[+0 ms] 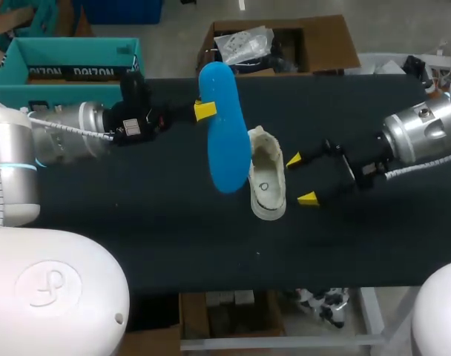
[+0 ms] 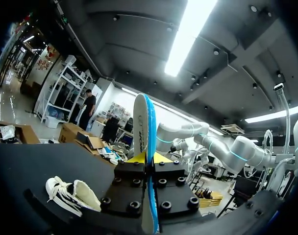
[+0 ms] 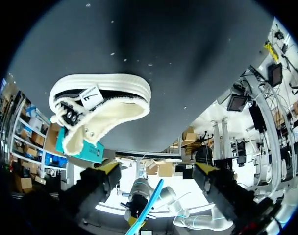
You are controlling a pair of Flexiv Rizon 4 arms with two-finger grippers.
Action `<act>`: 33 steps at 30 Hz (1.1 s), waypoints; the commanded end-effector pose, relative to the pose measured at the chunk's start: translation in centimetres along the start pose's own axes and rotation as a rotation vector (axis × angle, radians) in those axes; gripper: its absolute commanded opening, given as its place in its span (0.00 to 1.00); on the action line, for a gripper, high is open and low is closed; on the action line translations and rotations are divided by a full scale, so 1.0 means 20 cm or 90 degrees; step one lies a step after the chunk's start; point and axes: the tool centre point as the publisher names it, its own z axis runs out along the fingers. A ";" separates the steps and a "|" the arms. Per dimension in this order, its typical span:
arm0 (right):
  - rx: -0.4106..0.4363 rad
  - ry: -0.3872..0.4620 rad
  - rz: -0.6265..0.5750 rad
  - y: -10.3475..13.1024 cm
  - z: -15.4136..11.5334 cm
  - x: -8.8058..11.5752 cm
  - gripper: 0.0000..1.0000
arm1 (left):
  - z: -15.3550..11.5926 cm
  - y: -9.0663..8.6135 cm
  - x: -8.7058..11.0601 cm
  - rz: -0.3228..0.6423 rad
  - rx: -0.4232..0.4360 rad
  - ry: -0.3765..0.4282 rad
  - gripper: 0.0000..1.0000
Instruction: Open the shoe tongue, take the insole out of the shoe, put the insole back into the shoe, and pack the shoe into the shoebox
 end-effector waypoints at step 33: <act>0.154 -0.012 0.028 0.00 0.08 0.06 0.45 | 0.29 0.38 -0.08 0.252 0.007 0.146 0.00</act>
